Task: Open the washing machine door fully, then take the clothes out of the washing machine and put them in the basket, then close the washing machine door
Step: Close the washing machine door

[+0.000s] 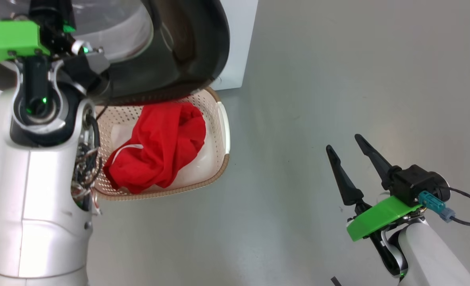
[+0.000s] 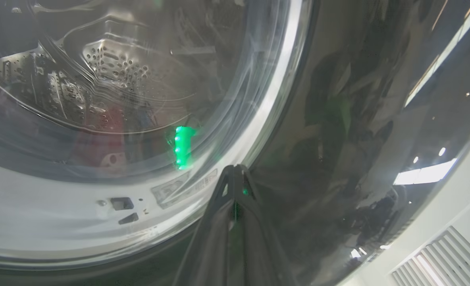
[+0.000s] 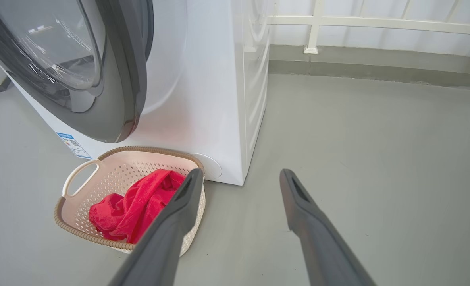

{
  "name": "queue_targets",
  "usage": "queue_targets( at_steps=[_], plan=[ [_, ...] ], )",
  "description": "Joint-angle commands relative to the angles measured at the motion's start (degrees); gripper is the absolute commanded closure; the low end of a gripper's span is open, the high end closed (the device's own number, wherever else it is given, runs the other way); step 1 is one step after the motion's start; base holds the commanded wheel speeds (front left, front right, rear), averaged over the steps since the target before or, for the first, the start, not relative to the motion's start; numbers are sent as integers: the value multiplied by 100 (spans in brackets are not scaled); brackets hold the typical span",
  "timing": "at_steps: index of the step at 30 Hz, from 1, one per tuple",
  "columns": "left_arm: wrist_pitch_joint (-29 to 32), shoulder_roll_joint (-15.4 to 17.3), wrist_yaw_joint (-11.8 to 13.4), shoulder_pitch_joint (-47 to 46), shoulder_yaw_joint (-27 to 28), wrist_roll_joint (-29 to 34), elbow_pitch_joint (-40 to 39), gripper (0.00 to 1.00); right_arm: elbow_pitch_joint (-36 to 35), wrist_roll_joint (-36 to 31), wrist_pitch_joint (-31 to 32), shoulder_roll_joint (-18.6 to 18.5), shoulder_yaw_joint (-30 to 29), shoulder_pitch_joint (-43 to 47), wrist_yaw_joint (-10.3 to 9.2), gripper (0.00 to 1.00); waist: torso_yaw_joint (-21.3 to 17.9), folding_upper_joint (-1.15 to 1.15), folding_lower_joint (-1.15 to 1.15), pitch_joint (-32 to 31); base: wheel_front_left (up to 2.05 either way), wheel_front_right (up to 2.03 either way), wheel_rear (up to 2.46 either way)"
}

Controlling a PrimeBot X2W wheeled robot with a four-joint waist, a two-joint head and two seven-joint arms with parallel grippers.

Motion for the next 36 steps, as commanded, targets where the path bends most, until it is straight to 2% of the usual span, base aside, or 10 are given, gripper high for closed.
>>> queue_targets(
  at_steps=[1, 8, 14, 15, 16, 17, 22, 26, 33, 36],
  plan=[
    [25, 112, -119, -261, 45, 2, -62, 100, -117, 25, -36, -31, 140, -83, 28, 0, -58, 0, 0, 74, 0, 0, 0],
    [97, 118, -295, -546, 43, -3, 286, 100, -84, 47, -36, -42, 165, -134, 28, 0, -135, 0, 0, 135, 0, 0, 0],
    [190, 144, -435, -410, 61, -27, 462, 100, -40, 32, -36, -61, 109, -100, 28, 0, -120, 0, 0, -6, 0, 0, 0],
    [206, 167, -447, -352, 58, -16, 467, 89, -41, 29, -36, -55, 94, -94, 28, 0, -113, 0, 0, -45, 0, 0, 0],
    [194, 205, -465, -282, 52, 26, 460, 20, -39, 27, -36, -50, 79, -87, 28, 0, -104, 0, 0, -88, 0, 0, 0],
    [165, 240, -485, -197, 61, 65, 445, 0, -43, 25, -36, -41, 67, -79, 28, 0, -100, 0, 0, -133, 0, 0, 0],
    [198, 488, -531, 253, 1, 273, 308, 0, -52, -4, -36, -16, 61, -27, 28, 0, -88, 0, 0, -353, 0, 0, 0],
    [105, 816, -773, 800, -107, 690, 2, 0, -133, 9, -36, 20, -46, 48, 28, 0, -46, 0, 0, -590, 0, 0, 0],
    [-561, 1477, -884, 1848, -593, 2320, -486, 0, -357, -16, -36, 73, -211, 246, 28, 0, 33, 0, 0, -1057, 0, 0, 0],
    [-725, 1686, -808, 2302, -731, 3116, -669, 0, -474, -43, -36, 110, -310, 362, 28, 0, 56, 0, 0, -1273, 0, 0, 0]
  ],
)
